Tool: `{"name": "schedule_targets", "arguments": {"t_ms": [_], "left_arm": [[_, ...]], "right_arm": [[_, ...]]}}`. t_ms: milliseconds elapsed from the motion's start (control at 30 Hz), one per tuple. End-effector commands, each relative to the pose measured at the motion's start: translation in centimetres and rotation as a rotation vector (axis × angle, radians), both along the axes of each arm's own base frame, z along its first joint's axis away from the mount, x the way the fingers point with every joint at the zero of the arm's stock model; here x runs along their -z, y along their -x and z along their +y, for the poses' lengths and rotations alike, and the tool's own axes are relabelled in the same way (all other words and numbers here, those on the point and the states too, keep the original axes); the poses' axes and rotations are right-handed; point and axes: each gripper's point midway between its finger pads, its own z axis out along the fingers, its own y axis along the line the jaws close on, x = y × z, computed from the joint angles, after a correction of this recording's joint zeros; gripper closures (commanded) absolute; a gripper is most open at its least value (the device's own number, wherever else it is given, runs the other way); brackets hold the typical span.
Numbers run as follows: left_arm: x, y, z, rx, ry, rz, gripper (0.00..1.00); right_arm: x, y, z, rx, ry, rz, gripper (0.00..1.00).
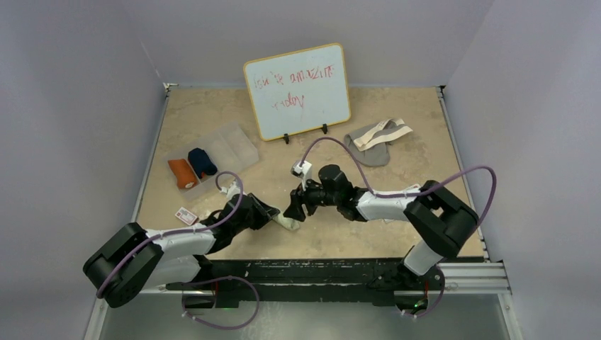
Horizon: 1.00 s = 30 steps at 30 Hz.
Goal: Roll the underwear
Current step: Roll the underwear to the center of the board.
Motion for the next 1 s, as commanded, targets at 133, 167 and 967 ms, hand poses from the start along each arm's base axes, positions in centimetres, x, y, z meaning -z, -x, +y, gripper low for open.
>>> {"name": "schedule_targets", "arguments": {"t_ms": [133,167,967], "left_arm": [[1.9,1.4,1.8,0.011,-0.140,0.084,0.89],[1.9,1.4,1.8,0.010,-0.139,0.084,0.89],[-0.9,2.7,0.8,0.000,0.120,0.022,0.40]], "right_arm": [[-0.1,0.3,-0.1,-0.097,0.291,-0.396,0.39],[-0.1,0.5,0.2,-0.102,0.297,-0.405,0.40],[4.9,2.2,0.1,0.154,0.066,0.193,0.82]]}}
